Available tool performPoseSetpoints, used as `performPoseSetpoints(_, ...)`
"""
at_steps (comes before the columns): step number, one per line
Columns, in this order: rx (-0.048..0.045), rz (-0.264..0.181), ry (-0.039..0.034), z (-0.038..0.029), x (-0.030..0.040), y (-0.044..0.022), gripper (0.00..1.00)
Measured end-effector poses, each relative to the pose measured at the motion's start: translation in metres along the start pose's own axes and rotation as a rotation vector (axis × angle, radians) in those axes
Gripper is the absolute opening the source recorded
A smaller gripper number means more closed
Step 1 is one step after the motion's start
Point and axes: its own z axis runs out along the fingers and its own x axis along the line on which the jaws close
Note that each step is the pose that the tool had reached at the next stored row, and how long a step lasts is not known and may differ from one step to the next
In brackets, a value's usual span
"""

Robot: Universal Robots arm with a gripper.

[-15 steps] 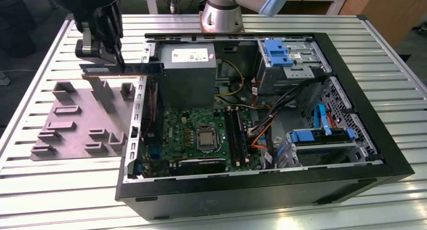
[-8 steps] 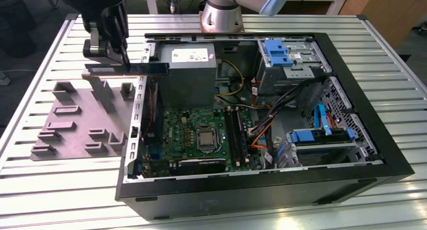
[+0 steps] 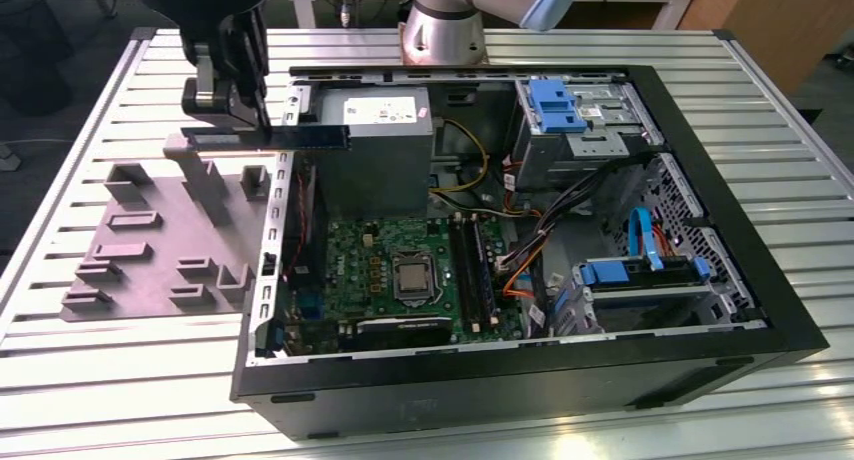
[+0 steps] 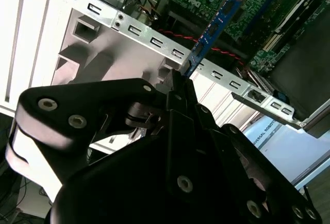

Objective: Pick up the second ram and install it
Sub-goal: 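Pick up the second ram and move it above second insertion slot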

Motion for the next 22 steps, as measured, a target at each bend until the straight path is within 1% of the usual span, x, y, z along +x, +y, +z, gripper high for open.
performPoseSetpoints(22,0.0000,0.000,-0.0001,-0.0007,-0.0009,-0.0227,0.14)
